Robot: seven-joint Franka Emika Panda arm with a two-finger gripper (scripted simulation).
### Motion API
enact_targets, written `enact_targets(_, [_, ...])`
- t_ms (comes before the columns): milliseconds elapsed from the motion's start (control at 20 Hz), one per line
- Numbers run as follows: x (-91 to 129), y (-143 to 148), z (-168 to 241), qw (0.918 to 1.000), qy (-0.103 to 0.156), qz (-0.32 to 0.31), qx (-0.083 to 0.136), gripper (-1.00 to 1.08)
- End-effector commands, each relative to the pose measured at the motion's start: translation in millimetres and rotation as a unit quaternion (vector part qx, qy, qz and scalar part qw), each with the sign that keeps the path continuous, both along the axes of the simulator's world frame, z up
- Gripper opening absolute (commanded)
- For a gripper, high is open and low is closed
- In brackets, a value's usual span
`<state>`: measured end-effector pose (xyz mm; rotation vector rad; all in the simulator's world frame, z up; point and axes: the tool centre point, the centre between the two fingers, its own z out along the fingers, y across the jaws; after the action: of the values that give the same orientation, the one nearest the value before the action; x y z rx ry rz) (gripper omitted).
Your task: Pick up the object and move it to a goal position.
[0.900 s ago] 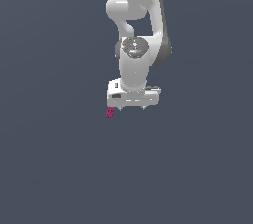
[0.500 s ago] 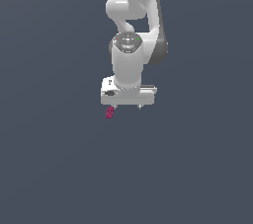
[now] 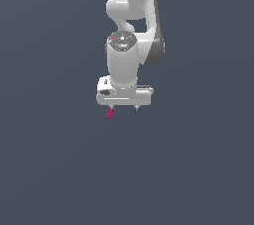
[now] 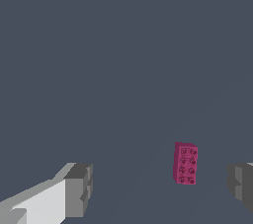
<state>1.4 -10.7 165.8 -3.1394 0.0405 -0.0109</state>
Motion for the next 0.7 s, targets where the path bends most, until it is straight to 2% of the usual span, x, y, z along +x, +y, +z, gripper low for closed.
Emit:
enact_targets(0, [-3.6,-6.2,-8.0,1.0000,0.001,-0.003,0.000,1.00])
enact_targets(250, [-16.6,-24.8,-33.4,0.9999,0.001,-0.012,0.001,1.00])
enact_targets(650, [-50.1,-61.4,-82.2,0.9995,0.003,-0.032,0.000,1.00])
